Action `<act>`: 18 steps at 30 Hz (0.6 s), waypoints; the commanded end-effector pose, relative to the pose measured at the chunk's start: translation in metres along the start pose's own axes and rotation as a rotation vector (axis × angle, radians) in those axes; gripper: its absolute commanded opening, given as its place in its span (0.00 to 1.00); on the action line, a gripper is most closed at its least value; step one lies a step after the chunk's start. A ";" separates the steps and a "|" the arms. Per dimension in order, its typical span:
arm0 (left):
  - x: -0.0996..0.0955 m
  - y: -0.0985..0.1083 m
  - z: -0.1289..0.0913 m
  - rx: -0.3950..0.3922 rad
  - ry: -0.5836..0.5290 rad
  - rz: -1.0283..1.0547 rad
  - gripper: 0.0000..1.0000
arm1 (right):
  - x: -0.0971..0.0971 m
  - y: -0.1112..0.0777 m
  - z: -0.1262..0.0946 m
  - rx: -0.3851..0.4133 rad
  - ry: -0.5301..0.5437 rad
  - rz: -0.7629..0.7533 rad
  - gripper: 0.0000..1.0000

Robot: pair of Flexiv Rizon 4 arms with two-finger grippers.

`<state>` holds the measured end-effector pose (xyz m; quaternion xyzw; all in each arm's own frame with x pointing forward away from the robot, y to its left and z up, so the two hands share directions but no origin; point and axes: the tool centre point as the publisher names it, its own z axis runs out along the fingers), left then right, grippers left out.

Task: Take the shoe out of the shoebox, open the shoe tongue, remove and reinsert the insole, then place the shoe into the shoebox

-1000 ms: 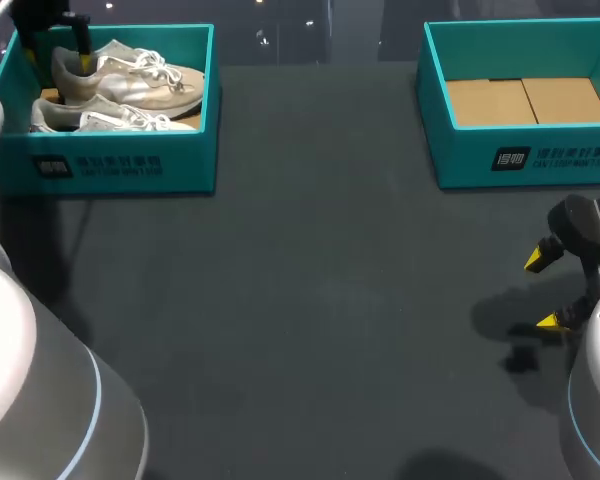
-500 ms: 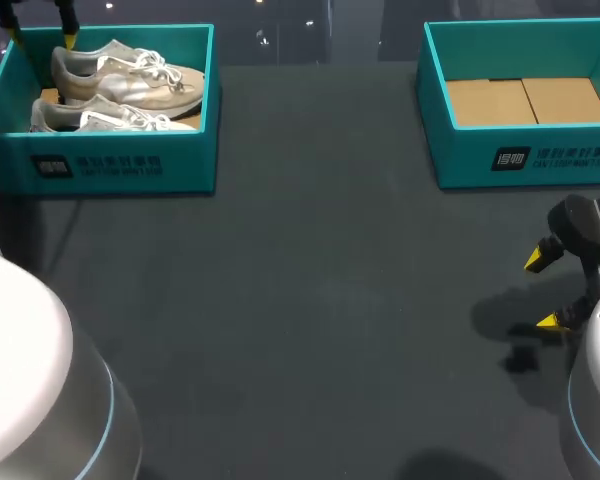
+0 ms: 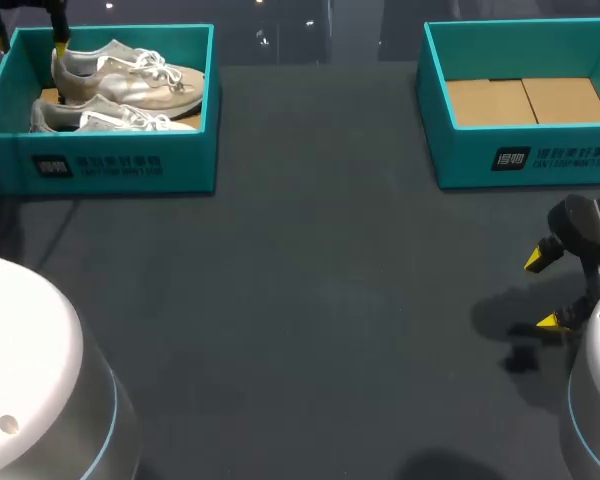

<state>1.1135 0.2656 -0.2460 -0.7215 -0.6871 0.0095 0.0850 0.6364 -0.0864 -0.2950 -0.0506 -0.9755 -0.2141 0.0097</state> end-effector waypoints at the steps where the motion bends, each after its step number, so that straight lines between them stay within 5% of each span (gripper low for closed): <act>1: 0.003 -0.037 0.002 -0.203 0.023 -0.057 1.00 | 0.002 0.000 0.000 0.004 -0.003 0.001 1.00; 10: 0.009 -0.073 0.022 -0.225 0.032 -0.066 1.00 | 0.002 0.000 0.000 0.004 -0.003 0.001 1.00; 18: 0.004 -0.080 0.039 -0.253 0.008 -0.063 1.00 | 0.002 0.000 0.000 0.004 -0.003 0.001 1.00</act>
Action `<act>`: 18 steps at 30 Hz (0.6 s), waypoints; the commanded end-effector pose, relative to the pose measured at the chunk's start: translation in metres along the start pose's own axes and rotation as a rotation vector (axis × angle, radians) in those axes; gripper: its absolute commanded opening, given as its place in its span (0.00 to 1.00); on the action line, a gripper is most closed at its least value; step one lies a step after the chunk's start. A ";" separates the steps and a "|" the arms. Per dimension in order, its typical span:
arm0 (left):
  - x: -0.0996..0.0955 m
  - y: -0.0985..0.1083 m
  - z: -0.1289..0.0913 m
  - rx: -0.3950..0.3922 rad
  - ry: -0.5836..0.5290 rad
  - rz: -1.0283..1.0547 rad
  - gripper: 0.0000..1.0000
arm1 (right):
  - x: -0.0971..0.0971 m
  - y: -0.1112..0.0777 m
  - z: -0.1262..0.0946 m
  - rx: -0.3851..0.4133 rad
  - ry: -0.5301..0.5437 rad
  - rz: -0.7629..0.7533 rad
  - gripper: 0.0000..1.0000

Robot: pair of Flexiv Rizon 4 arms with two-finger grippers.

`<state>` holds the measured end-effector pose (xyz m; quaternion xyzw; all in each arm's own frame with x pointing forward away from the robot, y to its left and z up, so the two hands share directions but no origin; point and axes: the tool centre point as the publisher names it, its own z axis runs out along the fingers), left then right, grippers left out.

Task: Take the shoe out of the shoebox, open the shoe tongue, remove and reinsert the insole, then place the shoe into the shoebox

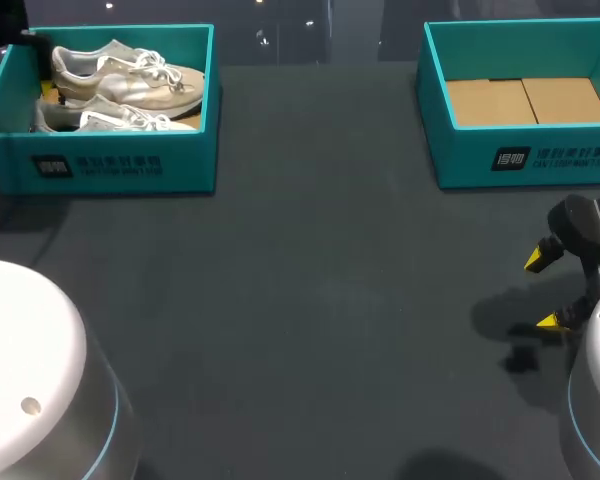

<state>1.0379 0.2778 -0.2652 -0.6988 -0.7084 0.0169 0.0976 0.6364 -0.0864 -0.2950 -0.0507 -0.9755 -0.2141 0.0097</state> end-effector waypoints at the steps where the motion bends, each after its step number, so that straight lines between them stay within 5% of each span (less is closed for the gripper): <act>1: -0.003 -0.006 0.010 -0.290 -0.002 -0.002 1.00 | 0.002 0.000 0.000 0.004 -0.003 0.001 1.00; 18: -0.008 0.015 0.042 -0.293 -0.036 0.076 1.00 | 0.002 0.000 0.000 0.004 -0.003 0.001 1.00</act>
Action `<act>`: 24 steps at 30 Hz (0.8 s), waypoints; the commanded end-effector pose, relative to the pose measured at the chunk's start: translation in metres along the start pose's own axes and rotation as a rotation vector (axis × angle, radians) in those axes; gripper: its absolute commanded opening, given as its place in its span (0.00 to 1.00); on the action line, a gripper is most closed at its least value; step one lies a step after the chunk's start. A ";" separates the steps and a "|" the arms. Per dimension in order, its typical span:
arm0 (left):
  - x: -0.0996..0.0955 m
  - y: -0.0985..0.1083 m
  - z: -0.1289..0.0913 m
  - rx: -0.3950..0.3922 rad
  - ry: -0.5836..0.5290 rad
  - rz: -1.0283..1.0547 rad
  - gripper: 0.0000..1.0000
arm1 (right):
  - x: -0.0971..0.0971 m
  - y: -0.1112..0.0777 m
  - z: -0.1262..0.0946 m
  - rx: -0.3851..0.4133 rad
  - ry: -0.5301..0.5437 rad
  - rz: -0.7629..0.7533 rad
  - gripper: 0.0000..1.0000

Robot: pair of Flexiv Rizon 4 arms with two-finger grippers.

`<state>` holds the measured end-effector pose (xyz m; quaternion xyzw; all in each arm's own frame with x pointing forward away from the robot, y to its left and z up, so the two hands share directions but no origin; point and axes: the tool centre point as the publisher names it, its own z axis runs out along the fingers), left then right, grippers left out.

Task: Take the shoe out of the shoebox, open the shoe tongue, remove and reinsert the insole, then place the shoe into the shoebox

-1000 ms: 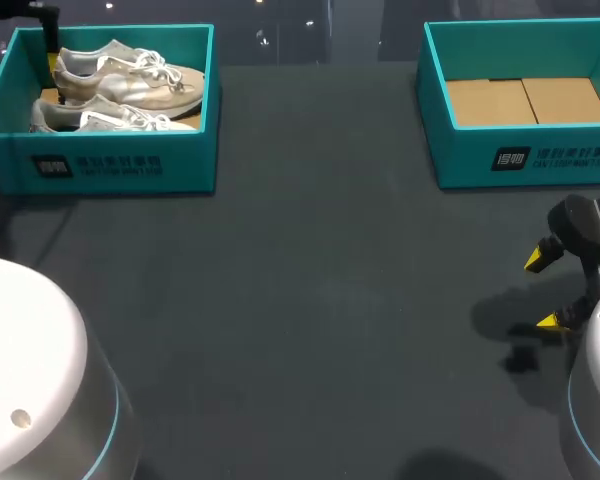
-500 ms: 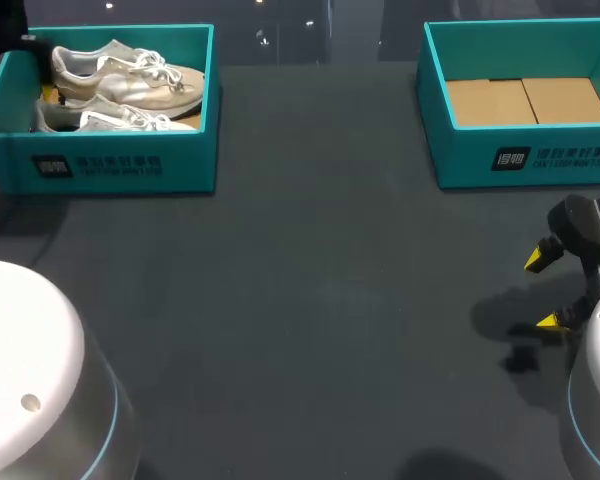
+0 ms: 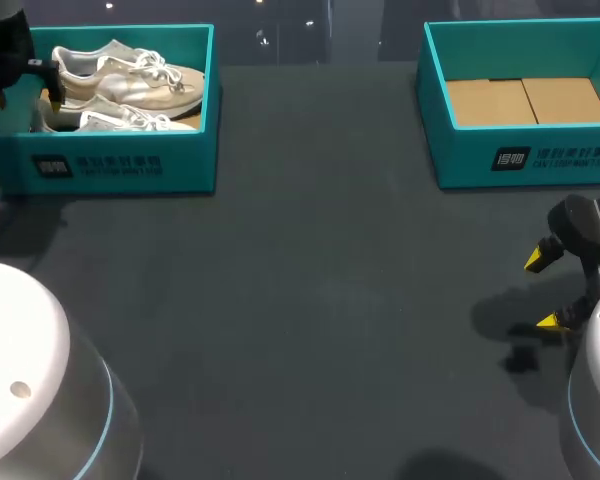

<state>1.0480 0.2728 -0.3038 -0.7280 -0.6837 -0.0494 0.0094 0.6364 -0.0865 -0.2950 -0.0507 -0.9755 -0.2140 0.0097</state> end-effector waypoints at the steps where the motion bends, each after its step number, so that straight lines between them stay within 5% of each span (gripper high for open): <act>1: 0.001 -0.002 0.008 -0.069 -0.008 0.011 1.00 | 0.002 0.001 0.000 0.004 -0.003 0.001 1.00; 13: -0.006 0.002 0.037 -0.022 0.040 0.021 0.95 | 0.002 0.001 0.000 0.004 -0.003 0.001 1.00; 24: 0.000 0.003 0.052 0.019 0.057 0.018 0.73 | 0.002 0.001 0.000 0.004 -0.003 0.001 1.00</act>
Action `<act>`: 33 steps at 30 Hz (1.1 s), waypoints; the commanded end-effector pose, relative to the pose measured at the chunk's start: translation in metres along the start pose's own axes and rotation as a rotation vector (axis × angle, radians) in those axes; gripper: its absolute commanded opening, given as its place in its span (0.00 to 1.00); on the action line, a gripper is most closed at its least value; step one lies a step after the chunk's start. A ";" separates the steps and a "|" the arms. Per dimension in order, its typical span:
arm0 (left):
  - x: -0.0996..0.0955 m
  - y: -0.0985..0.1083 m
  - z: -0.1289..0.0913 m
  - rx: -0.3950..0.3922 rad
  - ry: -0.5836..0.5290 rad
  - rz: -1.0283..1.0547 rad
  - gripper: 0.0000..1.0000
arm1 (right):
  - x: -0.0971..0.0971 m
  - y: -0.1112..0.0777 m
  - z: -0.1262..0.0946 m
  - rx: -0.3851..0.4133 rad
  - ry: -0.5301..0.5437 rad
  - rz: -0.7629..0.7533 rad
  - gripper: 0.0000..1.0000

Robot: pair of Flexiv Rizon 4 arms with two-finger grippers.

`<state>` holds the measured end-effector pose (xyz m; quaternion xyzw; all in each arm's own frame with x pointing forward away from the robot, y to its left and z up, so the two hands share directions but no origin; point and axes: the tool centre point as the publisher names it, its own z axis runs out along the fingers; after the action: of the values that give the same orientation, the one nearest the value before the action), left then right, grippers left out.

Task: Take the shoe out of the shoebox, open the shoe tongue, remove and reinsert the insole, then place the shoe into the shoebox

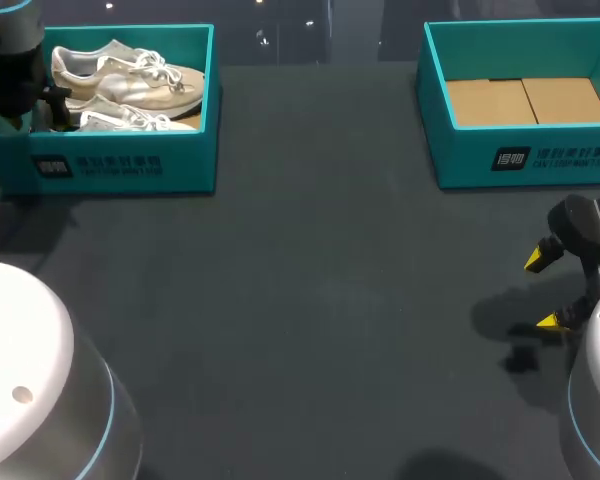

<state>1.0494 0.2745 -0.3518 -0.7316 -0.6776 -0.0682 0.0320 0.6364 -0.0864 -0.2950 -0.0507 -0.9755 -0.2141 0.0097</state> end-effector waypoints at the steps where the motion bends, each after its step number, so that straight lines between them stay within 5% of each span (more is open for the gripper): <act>1: 0.002 0.004 0.005 0.014 0.002 0.005 0.72 | 0.002 0.001 0.000 0.004 -0.003 0.001 1.00; 9: 0.001 0.002 0.013 0.029 0.013 0.013 0.64 | 0.002 0.001 0.000 0.004 -0.003 0.001 1.00; 15: -0.001 0.003 0.017 0.037 0.022 0.012 0.38 | 0.002 0.001 0.000 0.004 -0.003 0.001 1.00; 19: -0.001 0.003 0.017 0.043 0.026 0.021 0.00 | 0.002 0.001 0.000 0.004 -0.003 0.001 1.00; 33: 0.019 0.003 0.005 0.048 0.055 0.039 0.00 | 0.002 0.001 0.000 0.004 -0.003 0.001 1.00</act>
<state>1.0550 0.2908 -0.3618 -0.7408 -0.6640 -0.0739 0.0705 0.6364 -0.0864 -0.2950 -0.0507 -0.9755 -0.2141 0.0097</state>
